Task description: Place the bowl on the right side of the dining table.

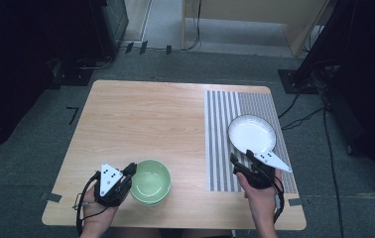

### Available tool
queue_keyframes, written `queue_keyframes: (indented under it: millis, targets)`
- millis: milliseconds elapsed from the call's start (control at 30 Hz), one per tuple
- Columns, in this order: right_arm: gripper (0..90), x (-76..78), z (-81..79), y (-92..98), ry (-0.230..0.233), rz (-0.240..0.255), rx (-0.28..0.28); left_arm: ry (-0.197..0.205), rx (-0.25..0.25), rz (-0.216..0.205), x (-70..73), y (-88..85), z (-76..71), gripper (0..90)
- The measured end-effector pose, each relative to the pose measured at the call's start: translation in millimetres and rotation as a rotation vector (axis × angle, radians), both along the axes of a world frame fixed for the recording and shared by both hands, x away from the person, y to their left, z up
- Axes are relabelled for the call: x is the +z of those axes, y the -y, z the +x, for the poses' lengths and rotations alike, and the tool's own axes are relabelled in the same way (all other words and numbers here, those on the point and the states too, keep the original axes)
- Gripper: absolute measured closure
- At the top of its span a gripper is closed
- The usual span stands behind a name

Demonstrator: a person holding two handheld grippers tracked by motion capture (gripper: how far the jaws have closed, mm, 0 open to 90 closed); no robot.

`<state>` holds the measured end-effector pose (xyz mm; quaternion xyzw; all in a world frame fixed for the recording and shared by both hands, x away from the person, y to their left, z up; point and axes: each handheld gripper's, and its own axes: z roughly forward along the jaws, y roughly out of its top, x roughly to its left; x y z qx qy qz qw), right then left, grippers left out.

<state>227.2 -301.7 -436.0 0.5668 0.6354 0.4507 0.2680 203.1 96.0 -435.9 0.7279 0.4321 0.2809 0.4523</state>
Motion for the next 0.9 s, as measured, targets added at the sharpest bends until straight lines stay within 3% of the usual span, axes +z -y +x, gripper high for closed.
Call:
queue_keyframes:
  millis: [300, 500, 567, 600, 633, 667, 700, 733, 900]
  targets:
    - [40.7, 15.5, 13.2, -25.3, 0.035, 0.008, 0.057, 0.015, 0.004, -0.006, 0.2, 0.6, -0.9, 87.1]
    - [42.3, 17.2, 18.5, -43.4, 0.047, 0.009, 0.109, 0.005, 0.012, -0.039, -0.3, -1.2, -0.1, 85.2]
    - [42.4, 16.2, 17.7, -51.1, 0.039, 0.006, 0.135, -0.004, 0.007, -0.036, 0.1, -1.8, 0.4, 78.8]
    - [42.6, 15.8, 16.6, -57.5, 0.036, 0.003, 0.157, -0.015, 0.0, -0.037, 0.0, -2.6, 1.1, 70.9]
    - [42.6, 15.8, 16.6, -57.5, 0.036, 0.003, 0.157, -0.022, 0.002, -0.033, -0.3, -3.4, 1.8, 70.9]
    - [42.8, 16.1, 14.8, -65.1, 0.033, 0.008, 0.181, -0.046, 0.013, -0.037, -1.4, -5.0, 4.0, 65.3]
    - [42.8, 16.1, 14.8, -65.1, 0.033, 0.008, 0.181, -0.046, 0.013, -0.037, -1.4, -5.0, 4.0, 62.3]
    - [43.1, 16.6, 12.6, -73.5, 0.03, 0.014, 0.207, -0.059, 0.043, -0.036, -2.6, -6.3, 5.6, 57.8]
    - [43.3, 16.1, 9.6, -84.5, 0.027, 0.015, 0.243, -0.106, 0.037, -0.037, -4.6, -5.4, 8.1, 55.0]
